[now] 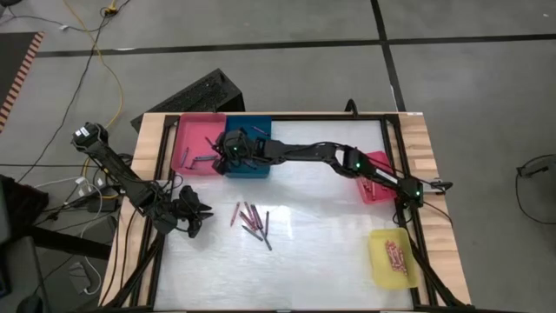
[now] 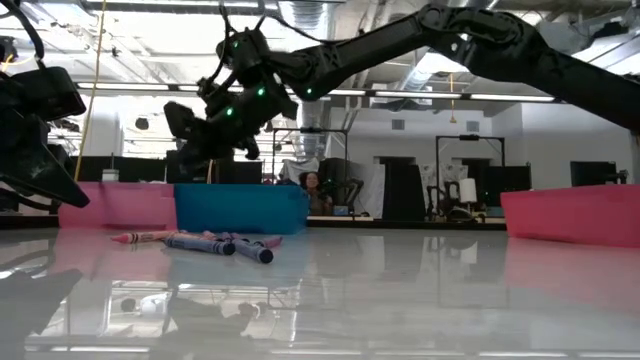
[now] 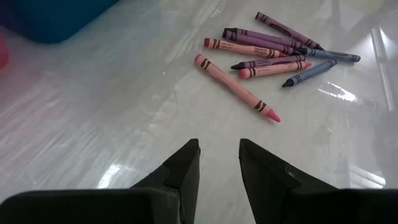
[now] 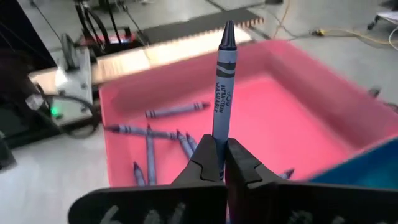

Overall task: Sort crayons
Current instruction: Put the blue crayon into the large red bin

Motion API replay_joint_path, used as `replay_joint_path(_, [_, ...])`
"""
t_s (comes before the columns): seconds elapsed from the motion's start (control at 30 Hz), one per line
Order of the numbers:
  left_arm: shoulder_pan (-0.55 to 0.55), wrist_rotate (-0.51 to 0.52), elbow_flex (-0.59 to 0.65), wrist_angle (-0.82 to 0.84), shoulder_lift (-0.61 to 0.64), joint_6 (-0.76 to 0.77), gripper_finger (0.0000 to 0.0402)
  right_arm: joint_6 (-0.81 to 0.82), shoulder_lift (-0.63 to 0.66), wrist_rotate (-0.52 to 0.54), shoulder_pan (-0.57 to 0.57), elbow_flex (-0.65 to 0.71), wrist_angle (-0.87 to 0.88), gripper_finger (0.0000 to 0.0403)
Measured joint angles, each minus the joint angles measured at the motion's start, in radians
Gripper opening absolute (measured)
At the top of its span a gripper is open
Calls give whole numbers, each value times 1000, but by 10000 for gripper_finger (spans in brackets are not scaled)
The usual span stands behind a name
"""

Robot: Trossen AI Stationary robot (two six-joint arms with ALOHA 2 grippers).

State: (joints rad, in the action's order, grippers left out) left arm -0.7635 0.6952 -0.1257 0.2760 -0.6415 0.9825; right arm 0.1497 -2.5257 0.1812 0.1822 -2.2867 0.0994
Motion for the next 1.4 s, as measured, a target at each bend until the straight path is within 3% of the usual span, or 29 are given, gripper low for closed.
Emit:
replay_joint_path(0.23, [0,-7,0,2,0,2,102,-1,-35,-2,-5,3,-5,11])
replay_joint_path(0.43, [0,-10,0,2,0,3,102,-25,-33,-3,-7,2,-5,51])
replay_joint_path(0.73, [0,-19,0,3,0,10,102,-104,17,-3,-23,-59,182,103])
replay_joint_path(1.03, [0,-2,0,2,0,10,102,-111,236,-1,-45,-60,605,102])
replay_joint_path(1.2, [0,0,-1,-3,0,16,102,0,330,-2,-90,-60,845,102])
replay_joint_path(1.4, [0,0,-1,-4,0,33,102,156,341,0,-185,-57,1117,102])
